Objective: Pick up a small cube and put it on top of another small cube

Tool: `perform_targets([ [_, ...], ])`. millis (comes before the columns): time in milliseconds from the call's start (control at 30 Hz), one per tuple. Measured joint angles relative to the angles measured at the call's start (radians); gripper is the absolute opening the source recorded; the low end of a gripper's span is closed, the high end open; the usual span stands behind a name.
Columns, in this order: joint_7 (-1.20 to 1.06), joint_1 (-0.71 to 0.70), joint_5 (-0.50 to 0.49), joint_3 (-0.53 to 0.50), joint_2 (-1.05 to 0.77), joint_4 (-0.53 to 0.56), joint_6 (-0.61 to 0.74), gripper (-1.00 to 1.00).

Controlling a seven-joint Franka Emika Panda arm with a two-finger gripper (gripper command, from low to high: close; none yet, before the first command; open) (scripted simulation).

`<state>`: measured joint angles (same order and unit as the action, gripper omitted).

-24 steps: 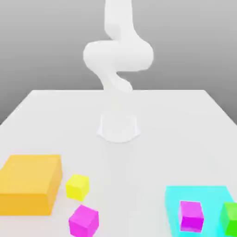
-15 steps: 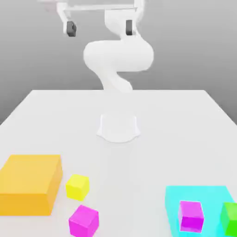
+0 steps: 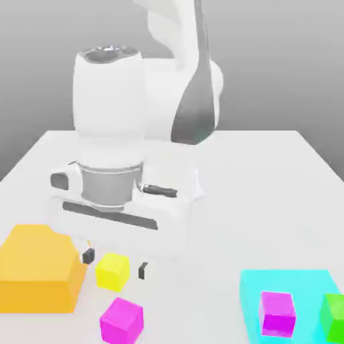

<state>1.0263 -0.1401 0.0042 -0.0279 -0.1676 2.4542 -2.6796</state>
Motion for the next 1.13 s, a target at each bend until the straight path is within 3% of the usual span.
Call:
perform_targets([
  [200,0.002,-0.014,0.022,0.006,-0.218,-0.015,-0.146,0.0],
  [233,0.001,-0.016,0.023,0.008,-0.245,-0.02,-0.168,-1.0],
  [467,0.002,-0.017,0.022,0.009,-0.248,-0.02,-0.171,-1.0],
  [633,0.004,-0.008,0.011,0.008,-0.095,0.004,-0.041,-1.0],
  [900,-0.193,0.163,-0.033,0.221,0.027,-0.137,0.224,-1.0],
  [1000,-0.213,0.213,-0.082,0.254,-0.05,-0.163,0.178,-1.0],
  [1033,-0.211,0.219,-0.091,0.254,-0.068,-0.162,0.16,1.0],
  [1133,-0.211,0.219,-0.091,0.254,-0.068,-0.162,0.16,1.0],
])
